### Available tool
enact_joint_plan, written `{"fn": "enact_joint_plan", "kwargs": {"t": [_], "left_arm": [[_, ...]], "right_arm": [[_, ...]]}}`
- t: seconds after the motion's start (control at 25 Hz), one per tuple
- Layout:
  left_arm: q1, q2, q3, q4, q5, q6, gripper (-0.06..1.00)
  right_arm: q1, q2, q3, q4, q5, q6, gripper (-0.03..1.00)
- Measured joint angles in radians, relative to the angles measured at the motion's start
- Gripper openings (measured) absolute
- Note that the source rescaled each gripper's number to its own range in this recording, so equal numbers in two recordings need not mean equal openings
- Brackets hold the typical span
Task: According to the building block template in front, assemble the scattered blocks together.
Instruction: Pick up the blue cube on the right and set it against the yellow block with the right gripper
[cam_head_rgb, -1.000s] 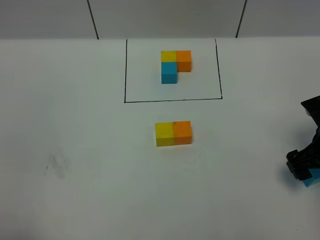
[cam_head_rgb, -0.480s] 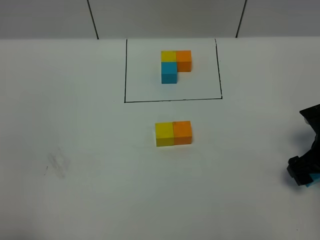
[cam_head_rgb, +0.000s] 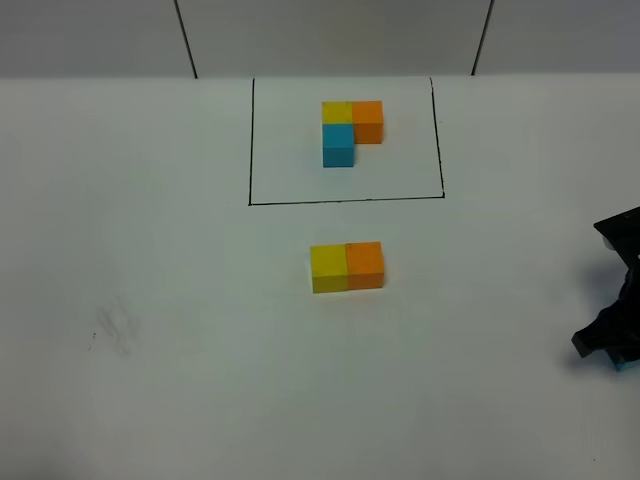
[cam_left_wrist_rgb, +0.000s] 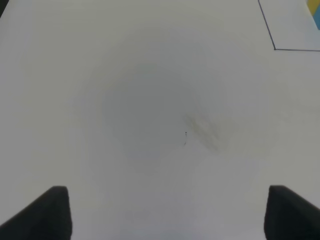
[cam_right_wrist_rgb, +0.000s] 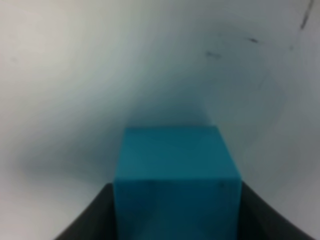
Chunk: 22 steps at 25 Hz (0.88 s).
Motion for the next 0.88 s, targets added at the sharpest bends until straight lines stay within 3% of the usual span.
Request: {"fn": "enact_joint_plan", "kwargs": {"t": [0.2, 0.32, 0.48, 0.88], "left_arm": [[0.0, 0.0, 0.0, 0.0, 0.0, 0.0, 0.66], [0.0, 0.0, 0.0, 0.0, 0.0, 0.0, 0.66], [0.0, 0.0, 0.0, 0.0, 0.0, 0.0, 0.66], [0.0, 0.0, 0.0, 0.0, 0.0, 0.0, 0.66]], "right_arm": [[0.037, -0.101, -0.043, 0.008, 0.066, 0.007, 0.23], [0.088, -0.19, -0.09, 0.009, 0.126, 0.093, 0.23], [0.194, -0.284, -0.131, 0.014, 0.128, 0.345, 0.23], [0.605, -0.242, -0.139, 0.017, 0.117, 0.896, 0.23]]}}
